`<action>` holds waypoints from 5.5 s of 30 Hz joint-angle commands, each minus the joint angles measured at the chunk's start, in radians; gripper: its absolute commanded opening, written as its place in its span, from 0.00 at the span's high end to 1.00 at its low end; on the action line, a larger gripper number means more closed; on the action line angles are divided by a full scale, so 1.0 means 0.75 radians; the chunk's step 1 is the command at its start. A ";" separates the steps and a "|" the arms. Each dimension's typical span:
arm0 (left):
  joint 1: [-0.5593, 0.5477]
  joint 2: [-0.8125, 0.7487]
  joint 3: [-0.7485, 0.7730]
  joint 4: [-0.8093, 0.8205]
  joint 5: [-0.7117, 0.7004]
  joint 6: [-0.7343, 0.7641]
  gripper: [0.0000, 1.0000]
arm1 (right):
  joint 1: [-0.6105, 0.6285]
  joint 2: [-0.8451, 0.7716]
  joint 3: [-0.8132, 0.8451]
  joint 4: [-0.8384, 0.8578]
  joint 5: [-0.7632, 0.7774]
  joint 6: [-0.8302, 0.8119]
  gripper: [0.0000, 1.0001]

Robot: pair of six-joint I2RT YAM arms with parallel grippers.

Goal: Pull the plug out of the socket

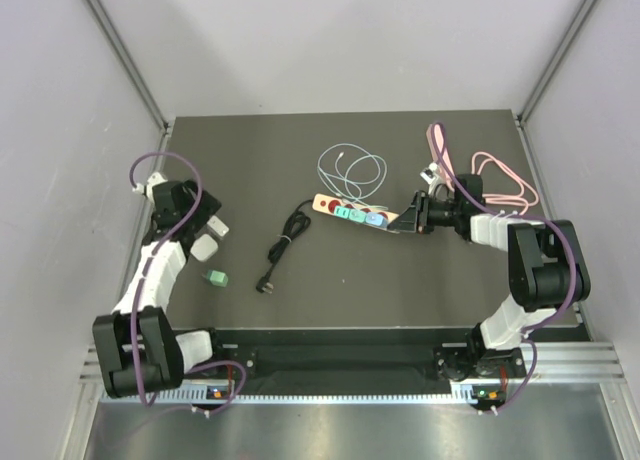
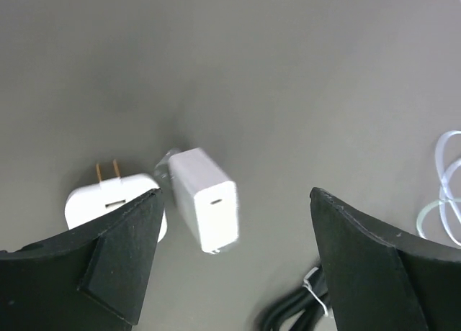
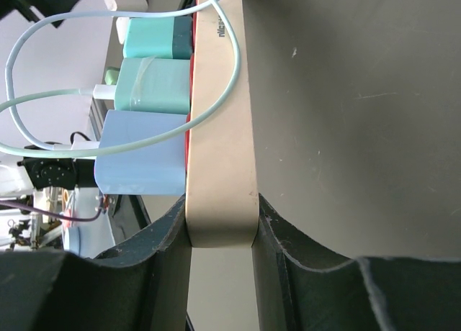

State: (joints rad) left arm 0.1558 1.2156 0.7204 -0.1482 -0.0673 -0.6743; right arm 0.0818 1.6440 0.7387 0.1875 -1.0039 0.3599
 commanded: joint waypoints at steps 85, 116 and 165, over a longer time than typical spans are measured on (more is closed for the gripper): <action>-1.118 0.594 0.361 0.300 0.640 2.134 0.50 | 0.055 0.011 0.077 0.163 -0.279 0.033 1.00; -1.149 0.582 0.352 0.232 0.442 2.296 0.64 | 0.048 0.019 0.070 0.214 -0.302 0.085 1.00; -1.096 0.611 0.563 0.261 0.421 1.335 1.00 | -0.060 -0.140 0.015 0.239 -0.249 0.019 0.03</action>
State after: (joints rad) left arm -0.6815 1.6833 1.0695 -0.0521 0.2356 0.5430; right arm 0.0490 1.5913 0.7532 0.3119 -1.1751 0.4110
